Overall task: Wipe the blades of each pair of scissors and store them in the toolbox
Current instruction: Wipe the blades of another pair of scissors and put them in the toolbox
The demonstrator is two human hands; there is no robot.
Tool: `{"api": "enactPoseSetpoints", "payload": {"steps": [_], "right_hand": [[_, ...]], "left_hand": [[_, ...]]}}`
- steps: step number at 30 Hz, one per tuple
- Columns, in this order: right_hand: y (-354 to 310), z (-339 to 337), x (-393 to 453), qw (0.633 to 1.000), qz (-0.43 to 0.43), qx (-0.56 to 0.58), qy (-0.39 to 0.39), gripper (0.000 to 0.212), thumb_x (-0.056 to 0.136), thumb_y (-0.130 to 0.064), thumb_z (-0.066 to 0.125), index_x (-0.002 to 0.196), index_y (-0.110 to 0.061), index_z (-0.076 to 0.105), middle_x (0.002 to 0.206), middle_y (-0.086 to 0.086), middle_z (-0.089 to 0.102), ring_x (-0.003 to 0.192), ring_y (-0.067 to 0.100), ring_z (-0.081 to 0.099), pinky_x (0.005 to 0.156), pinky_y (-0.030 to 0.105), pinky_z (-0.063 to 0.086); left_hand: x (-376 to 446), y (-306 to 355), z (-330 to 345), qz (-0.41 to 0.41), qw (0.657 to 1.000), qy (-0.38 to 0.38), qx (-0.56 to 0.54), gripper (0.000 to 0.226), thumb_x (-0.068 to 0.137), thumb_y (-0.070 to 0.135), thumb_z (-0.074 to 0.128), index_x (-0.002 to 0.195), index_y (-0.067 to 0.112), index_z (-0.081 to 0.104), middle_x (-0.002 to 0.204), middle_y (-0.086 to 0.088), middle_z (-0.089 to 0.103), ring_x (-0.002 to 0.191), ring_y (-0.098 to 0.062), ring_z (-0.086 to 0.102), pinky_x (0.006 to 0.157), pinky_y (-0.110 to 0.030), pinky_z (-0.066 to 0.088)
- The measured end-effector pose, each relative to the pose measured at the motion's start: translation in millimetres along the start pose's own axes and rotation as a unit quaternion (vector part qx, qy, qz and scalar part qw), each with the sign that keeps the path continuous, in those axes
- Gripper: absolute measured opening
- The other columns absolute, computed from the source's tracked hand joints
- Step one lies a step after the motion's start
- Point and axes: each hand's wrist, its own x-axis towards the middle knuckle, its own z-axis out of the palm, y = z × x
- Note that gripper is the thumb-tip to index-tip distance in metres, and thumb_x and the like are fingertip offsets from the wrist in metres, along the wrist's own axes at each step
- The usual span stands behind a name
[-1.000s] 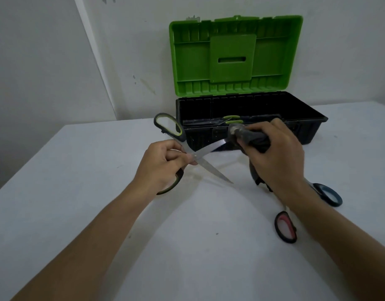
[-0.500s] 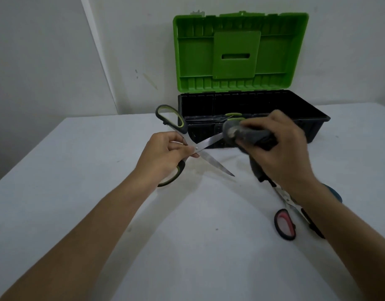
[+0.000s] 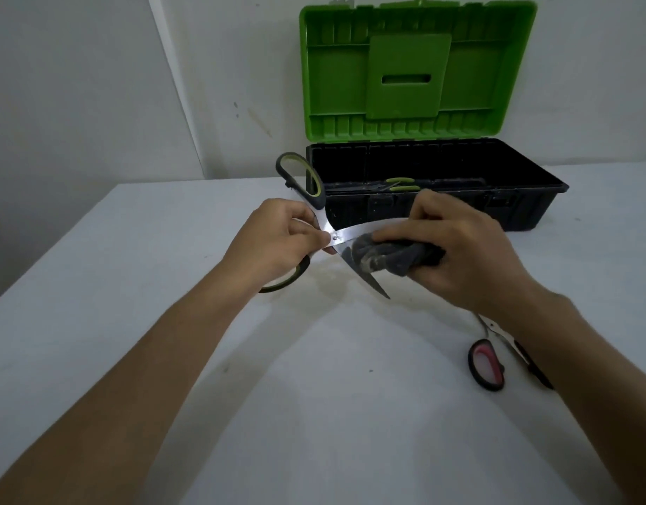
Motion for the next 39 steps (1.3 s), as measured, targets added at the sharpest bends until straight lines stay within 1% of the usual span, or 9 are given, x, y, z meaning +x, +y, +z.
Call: {"api": "enactPoseSetpoints", "payload": {"steps": [4, 9, 17, 22, 25, 29, 32, 35, 39], "right_hand": [[-9, 13, 2, 0.999, -0.032, -0.011, -0.039, 0.033, 0.084, -0.041, 0.059, 0.111, -0.031, 0.074, 0.086, -0.005, 0.048, 0.076, 0.015, 0.047, 0.047, 0.036, 0.045], [6, 16, -10, 0.993, -0.042, -0.023, -0.104, 0.034, 0.075, -0.032, 0.071, 0.109, -0.032, 0.074, 0.087, -0.007, 0.048, 0.076, 0.013, 0.046, 0.047, 0.036, 0.046], [-9, 23, -4, 0.993, -0.068, -0.088, -0.041, 0.034, 0.086, -0.027, 0.062, 0.118, -0.023, 0.071, 0.092, 0.006, 0.053, 0.078, 0.021, 0.050, 0.048, 0.026, 0.031], [1, 19, -11, 0.991, -0.082, -0.073, -0.072, 0.040, 0.077, -0.017, 0.077, 0.116, -0.025, 0.072, 0.091, 0.004, 0.053, 0.078, 0.021, 0.051, 0.043, 0.032, 0.043], [-1, 11, -10, 0.994, -0.086, -0.072, -0.019, 0.033, 0.085, -0.022, 0.065, 0.117, -0.023, 0.072, 0.090, 0.005, 0.052, 0.077, 0.018, 0.048, 0.042, 0.031, 0.042], [-17, 18, -3, 0.994, -0.073, -0.086, -0.010, 0.036, 0.089, -0.026, 0.055, 0.121, -0.025, 0.069, 0.093, 0.006, 0.053, 0.080, 0.022, 0.051, 0.046, 0.026, 0.033], [-14, 28, -7, 0.995, -0.045, -0.081, -0.049, 0.039, 0.084, -0.020, 0.068, 0.123, -0.027, 0.068, 0.096, 0.004, 0.051, 0.082, 0.020, 0.049, 0.048, 0.026, 0.030], [-7, 30, -12, 0.994, -0.040, -0.081, -0.067, 0.045, 0.077, -0.015, 0.079, 0.119, -0.027, 0.069, 0.095, 0.002, 0.049, 0.079, 0.019, 0.048, 0.046, 0.025, 0.029], [-19, 26, -2, 0.997, -0.043, -0.069, -0.003, 0.034, 0.088, -0.029, 0.055, 0.119, -0.026, 0.070, 0.095, 0.004, 0.050, 0.082, 0.017, 0.046, 0.048, 0.025, 0.032]], "left_hand": [[-2, 5, 6, 0.000, 1.000, -0.020, 0.015, 0.014, 0.085, 0.017, 0.074, 0.074, 0.014, 0.064, 0.061, 0.010, 0.073, 0.056, 0.000, 0.060, 0.065, -0.025, 0.044], [-3, 3, -6, 0.014, 1.000, 0.006, -0.002, 0.014, 0.089, 0.017, 0.071, 0.083, 0.006, 0.064, 0.077, 0.005, 0.078, 0.058, -0.006, 0.058, 0.061, -0.024, 0.043], [-1, 1, 7, 0.026, 0.996, -0.045, 0.066, 0.016, 0.085, 0.016, 0.074, 0.074, 0.017, 0.062, 0.054, 0.019, 0.068, 0.052, 0.009, 0.060, 0.061, -0.021, 0.040], [-1, 7, -15, 0.032, 0.999, 0.031, 0.015, 0.012, 0.088, 0.014, 0.071, 0.084, 0.005, 0.065, 0.078, 0.005, 0.078, 0.068, -0.018, 0.069, 0.070, -0.031, 0.049], [2, 4, -21, 0.021, 0.999, 0.035, 0.015, 0.014, 0.090, 0.016, 0.069, 0.085, 0.003, 0.065, 0.079, 0.004, 0.079, 0.062, -0.014, 0.056, 0.064, -0.027, 0.043], [0, 4, -10, 0.031, 0.999, 0.002, 0.042, 0.013, 0.090, 0.017, 0.070, 0.086, 0.005, 0.065, 0.077, 0.006, 0.078, 0.064, -0.007, 0.063, 0.069, -0.028, 0.046], [2, 3, -11, 0.039, 0.999, 0.011, 0.011, 0.014, 0.090, 0.014, 0.069, 0.088, 0.002, 0.064, 0.076, 0.002, 0.078, 0.064, -0.026, 0.061, 0.067, -0.036, 0.047], [5, -4, -25, 0.015, 0.998, 0.039, -0.039, 0.013, 0.091, 0.013, 0.067, 0.088, 0.002, 0.062, 0.076, 0.004, 0.078, 0.066, -0.026, 0.044, 0.065, -0.035, 0.039], [4, -4, -25, 0.016, 1.000, 0.018, -0.008, 0.011, 0.091, 0.014, 0.067, 0.086, 0.005, 0.062, 0.076, 0.006, 0.078, 0.061, -0.022, 0.047, 0.064, -0.031, 0.039]]}}
